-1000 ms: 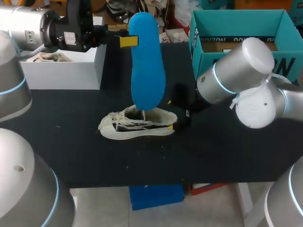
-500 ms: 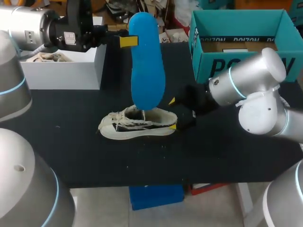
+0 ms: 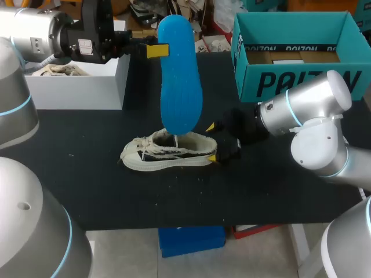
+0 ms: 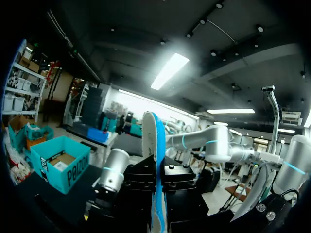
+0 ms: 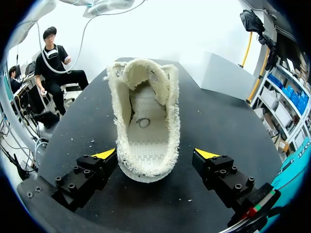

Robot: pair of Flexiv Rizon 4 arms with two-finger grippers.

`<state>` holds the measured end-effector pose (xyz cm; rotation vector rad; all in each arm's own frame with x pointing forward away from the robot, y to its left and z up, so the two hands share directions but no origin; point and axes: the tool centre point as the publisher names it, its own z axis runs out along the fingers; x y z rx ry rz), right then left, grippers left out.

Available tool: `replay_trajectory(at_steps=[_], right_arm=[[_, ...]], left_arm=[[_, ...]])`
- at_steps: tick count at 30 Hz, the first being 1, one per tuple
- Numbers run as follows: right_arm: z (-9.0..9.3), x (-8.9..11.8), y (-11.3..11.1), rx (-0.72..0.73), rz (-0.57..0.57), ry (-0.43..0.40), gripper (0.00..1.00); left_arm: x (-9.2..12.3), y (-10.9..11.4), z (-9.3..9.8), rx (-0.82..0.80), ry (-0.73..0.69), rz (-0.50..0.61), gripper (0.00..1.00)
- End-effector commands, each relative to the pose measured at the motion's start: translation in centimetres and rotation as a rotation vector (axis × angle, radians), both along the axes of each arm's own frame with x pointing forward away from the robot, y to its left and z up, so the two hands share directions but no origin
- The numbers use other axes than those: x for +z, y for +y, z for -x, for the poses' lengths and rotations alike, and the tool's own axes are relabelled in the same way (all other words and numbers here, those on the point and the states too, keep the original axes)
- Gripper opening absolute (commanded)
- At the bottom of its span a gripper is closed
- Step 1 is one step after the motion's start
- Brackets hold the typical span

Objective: Take the shoe out of the shoebox, open the shoe tongue, remove and reinsert the insole, then place the shoe into the shoebox

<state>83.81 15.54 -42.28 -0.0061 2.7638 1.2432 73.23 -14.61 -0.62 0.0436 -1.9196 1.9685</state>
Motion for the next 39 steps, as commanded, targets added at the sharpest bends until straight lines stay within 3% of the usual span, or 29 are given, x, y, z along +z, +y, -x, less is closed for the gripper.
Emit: replay_trajectory(at_steps=[1, 21, 27, 34, 39], right_arm=[[-0.1, -0.9, 0.3, -0.003, -0.016, 0.0, 1.0], [-0.2, -1.2, 0.6, 0.0, -0.025, 0.009, 1.0], [-0.8, 1.3, -0.7, 0.032, 0.096, 0.012, 1.0], [-2.2, 5.0, -1.5, 0.107, 0.315, 0.006, 1.0], [-3.3, 6.2, -1.4, 0.138, 0.452, 0.002, 1.0]], left_arm=[[-0.1, -0.1, 0.0, 0.003, -0.001, 0.0, 0.0], [-0.1, -0.1, 0.0, 0.003, -0.001, 0.0, 0.0], [-0.1, -0.1, 0.0, 0.003, -0.001, 0.0, 0.0], [-0.1, -0.1, 0.0, 0.003, -0.001, 0.0, 0.0], [-0.1, -0.1, 0.0, 0.003, -0.001, 0.0, 0.0]])
